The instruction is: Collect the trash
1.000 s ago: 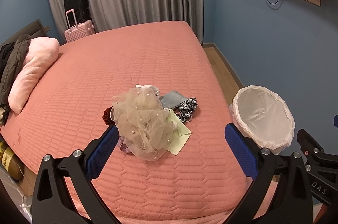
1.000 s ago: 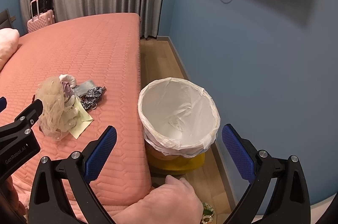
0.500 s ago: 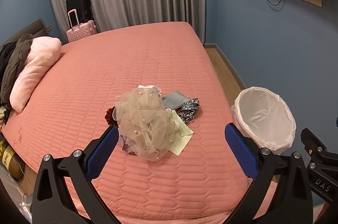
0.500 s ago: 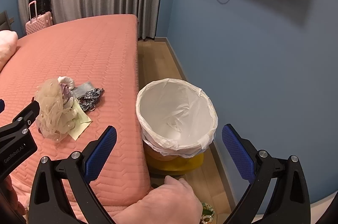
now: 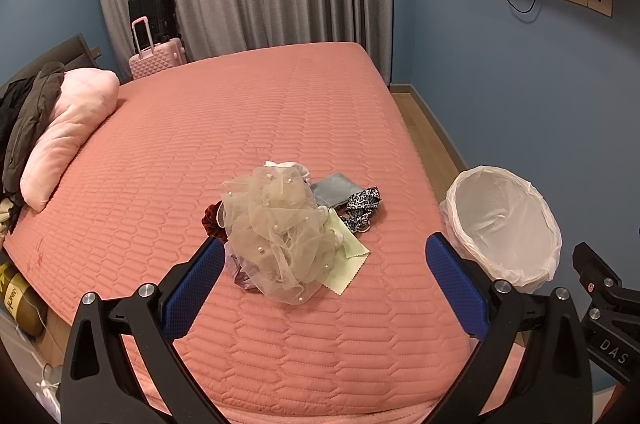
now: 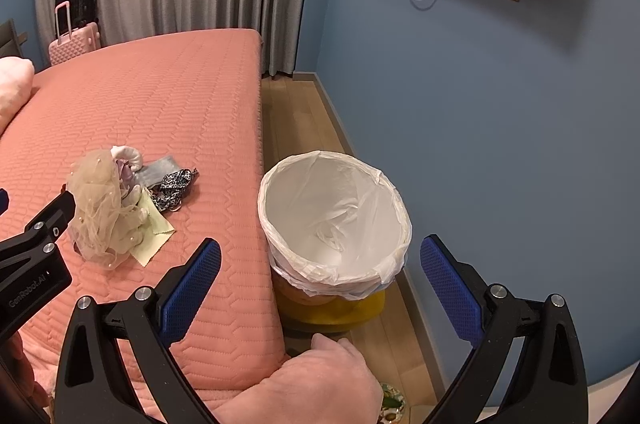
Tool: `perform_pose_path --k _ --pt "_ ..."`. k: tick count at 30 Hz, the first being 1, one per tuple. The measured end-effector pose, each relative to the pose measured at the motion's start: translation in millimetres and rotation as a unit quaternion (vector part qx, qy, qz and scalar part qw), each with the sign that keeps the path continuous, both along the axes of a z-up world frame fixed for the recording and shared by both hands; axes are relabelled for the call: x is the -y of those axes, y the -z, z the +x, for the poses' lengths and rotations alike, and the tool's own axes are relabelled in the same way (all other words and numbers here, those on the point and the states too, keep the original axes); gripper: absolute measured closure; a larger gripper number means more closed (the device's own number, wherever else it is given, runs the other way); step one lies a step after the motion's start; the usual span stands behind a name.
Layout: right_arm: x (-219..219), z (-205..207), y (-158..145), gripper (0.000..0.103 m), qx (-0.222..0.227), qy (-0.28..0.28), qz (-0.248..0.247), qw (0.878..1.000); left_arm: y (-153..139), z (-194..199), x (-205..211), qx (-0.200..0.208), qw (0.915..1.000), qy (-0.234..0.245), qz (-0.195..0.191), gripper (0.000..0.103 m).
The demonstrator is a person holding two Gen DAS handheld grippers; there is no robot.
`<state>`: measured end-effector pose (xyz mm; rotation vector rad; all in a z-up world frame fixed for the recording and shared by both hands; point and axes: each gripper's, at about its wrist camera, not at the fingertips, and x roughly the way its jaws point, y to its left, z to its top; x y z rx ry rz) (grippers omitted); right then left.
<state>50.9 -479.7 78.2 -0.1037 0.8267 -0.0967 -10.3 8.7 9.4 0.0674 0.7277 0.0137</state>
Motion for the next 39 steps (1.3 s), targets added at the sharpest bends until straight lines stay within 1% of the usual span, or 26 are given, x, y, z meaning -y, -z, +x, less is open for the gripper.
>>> perform_pose_path --k 39 --pt "-0.8 -1.6 -4.2 0.006 0.004 -0.001 0.000 1.000 -5.5 -1.6 3.3 0.006 1.0000 0.004 0.000 0.007"
